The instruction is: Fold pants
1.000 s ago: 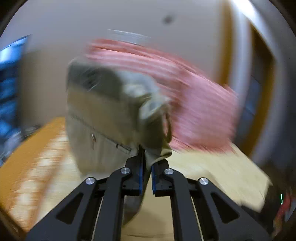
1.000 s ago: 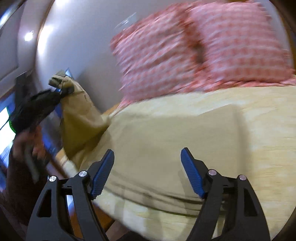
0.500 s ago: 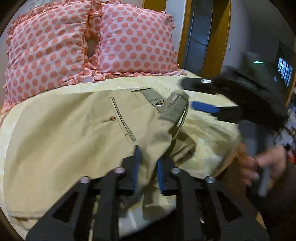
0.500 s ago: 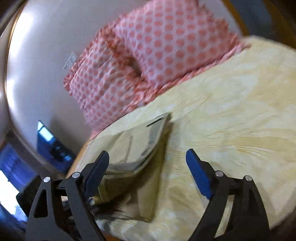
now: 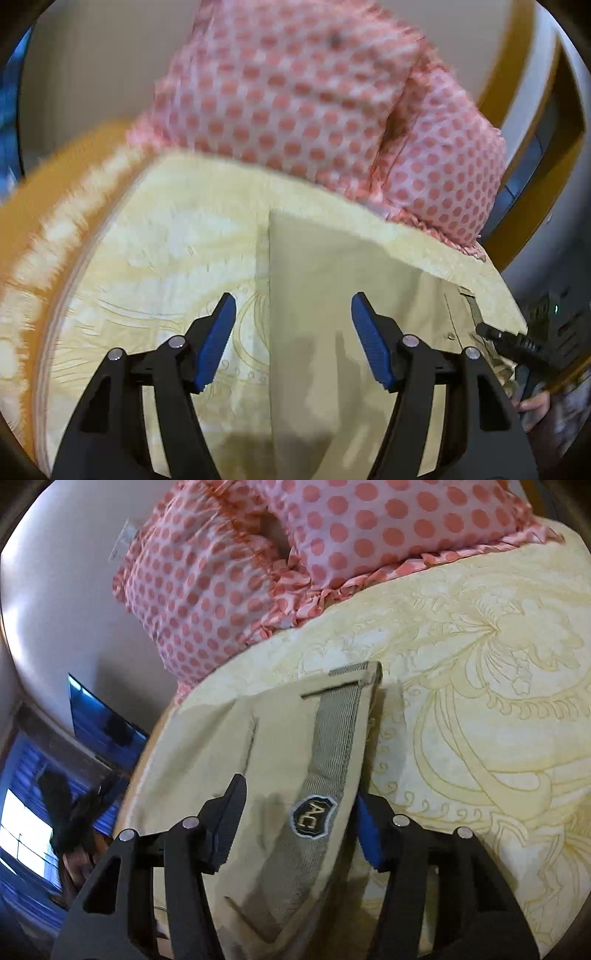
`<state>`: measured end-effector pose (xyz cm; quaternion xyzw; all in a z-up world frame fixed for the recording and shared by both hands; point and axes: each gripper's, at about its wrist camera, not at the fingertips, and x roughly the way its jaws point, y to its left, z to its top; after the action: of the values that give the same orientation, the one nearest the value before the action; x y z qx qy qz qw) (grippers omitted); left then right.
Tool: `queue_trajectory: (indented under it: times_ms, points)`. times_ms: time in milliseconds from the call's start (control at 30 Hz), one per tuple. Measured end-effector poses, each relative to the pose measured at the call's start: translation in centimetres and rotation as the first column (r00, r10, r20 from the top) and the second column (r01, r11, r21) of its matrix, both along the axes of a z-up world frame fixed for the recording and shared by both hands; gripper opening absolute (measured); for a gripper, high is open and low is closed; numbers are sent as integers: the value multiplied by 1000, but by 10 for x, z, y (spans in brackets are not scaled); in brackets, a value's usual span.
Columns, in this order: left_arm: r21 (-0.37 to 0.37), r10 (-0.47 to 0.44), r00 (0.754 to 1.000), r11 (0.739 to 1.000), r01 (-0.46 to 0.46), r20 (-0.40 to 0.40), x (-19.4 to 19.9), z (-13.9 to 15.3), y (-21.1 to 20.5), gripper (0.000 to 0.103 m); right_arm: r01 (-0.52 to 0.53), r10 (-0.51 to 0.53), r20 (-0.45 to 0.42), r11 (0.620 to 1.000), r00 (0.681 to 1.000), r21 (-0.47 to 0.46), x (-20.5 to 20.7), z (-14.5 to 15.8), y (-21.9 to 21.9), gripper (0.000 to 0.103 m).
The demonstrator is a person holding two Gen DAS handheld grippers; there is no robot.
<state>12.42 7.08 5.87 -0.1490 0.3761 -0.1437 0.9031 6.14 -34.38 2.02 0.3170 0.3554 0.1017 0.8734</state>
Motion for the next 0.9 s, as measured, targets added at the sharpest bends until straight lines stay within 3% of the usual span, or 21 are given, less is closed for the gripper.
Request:
queue_trajectory:
  times_ms: [167,233,267,300,333,367,433,500,600,700,833,900]
  points:
    - [-82,-117,987,991,109,-109,30,-24,-12,64,-36,36,-1,999,999,-24,-1,2,5,54]
    - [-101,-134,982,987,121,-136,41,-33,-18,67,-30,30,5,999,1000,38,0,-2,-2,54]
    - [-121,-141,978,985,123,-155,46,-36,-18,68,-31,31,10,998,999,56,0,-3,-4,50]
    - [-162,-148,974,979,120,-169,49,-41,-14,68,-39,38,14,997,999,65,0,-4,-5,37]
    - [-185,-153,973,975,121,-171,54,-43,-14,66,-45,44,17,997,999,63,0,-4,-4,31]
    - [-234,-166,968,965,120,-189,57,-46,-10,59,-58,56,29,996,998,73,-1,-5,-5,25]
    - [-307,-159,965,947,89,-211,61,-50,-1,13,-78,73,41,987,997,143,-1,-6,-11,18]
    - [-390,-186,958,917,90,-217,61,-51,8,8,-94,86,51,978,995,188,0,-1,-15,13]
    - [-333,-191,965,935,124,-177,61,-30,-2,6,-129,116,77,972,990,198,8,14,-14,12]
    - [-297,-205,973,940,165,-107,78,-2,-15,4,-147,133,101,978,986,149,35,33,-15,11]
    - [-188,-162,987,970,154,-24,123,18,-33,4,-80,71,124,995,990,67,83,45,-34,10]
    - [-147,-119,992,983,112,-41,155,10,-39,5,-27,24,108,999,994,27,106,40,-44,10]
